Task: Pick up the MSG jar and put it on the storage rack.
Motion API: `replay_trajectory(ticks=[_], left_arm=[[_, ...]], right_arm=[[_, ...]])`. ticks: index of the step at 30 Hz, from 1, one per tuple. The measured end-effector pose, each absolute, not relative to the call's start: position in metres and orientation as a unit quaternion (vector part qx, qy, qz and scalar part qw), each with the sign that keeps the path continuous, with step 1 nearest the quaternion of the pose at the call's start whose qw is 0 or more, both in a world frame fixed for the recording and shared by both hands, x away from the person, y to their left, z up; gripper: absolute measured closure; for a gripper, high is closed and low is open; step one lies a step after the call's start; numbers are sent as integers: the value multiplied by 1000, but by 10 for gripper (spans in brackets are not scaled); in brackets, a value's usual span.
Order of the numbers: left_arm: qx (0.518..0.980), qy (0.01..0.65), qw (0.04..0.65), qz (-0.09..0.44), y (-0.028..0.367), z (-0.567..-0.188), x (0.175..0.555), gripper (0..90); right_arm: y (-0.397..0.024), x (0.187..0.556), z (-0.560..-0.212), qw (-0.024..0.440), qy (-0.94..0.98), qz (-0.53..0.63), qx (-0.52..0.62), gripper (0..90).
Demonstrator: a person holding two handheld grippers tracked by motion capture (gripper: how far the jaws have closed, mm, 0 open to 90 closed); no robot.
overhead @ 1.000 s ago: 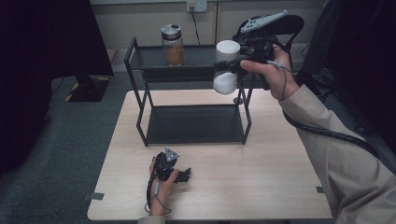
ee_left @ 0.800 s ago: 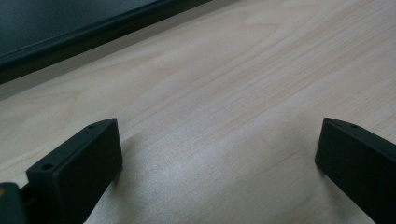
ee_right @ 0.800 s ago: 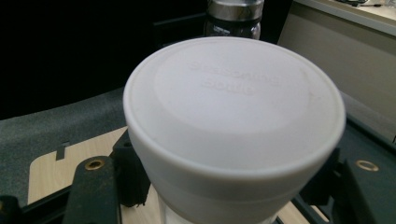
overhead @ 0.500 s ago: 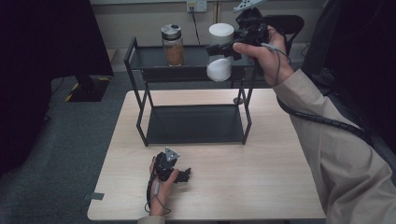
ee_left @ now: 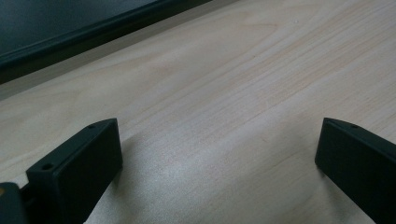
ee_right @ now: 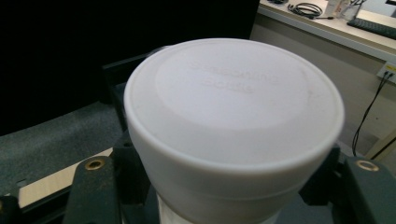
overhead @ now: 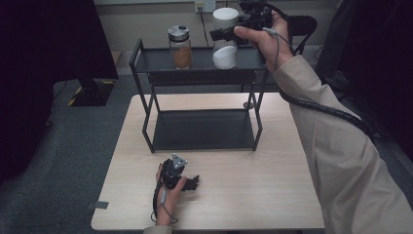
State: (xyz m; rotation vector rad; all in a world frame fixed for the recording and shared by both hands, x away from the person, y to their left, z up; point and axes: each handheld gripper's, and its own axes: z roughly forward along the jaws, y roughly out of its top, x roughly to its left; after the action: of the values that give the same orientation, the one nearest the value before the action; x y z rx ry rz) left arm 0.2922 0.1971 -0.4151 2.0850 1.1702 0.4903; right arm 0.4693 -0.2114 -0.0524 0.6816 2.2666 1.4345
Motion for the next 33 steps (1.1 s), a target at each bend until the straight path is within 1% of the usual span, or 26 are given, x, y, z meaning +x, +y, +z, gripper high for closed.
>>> replay_trajectory(ticks=[8, 16, 21, 24, 33], left_arm=[[803, 450, 343, 189, 197, -415, 292, 0], [802, 450, 343, 189, 197, -415, 292, 0], [803, 450, 343, 189, 197, -415, 292, 0], [803, 450, 343, 189, 197, -415, 292, 0], [803, 449, 343, 189, 197, -415, 292, 0]], right_arm=[[-197, 491, -63, 191, 798, 504, 269, 342], [-189, 500, -71, 192, 794, 502, 283, 342], [-189, 505, -75, 191, 792, 500, 294, 341], [-187, 506, -76, 199, 793, 493, 297, 341], [-190, 505, -80, 200, 788, 497, 303, 340]])
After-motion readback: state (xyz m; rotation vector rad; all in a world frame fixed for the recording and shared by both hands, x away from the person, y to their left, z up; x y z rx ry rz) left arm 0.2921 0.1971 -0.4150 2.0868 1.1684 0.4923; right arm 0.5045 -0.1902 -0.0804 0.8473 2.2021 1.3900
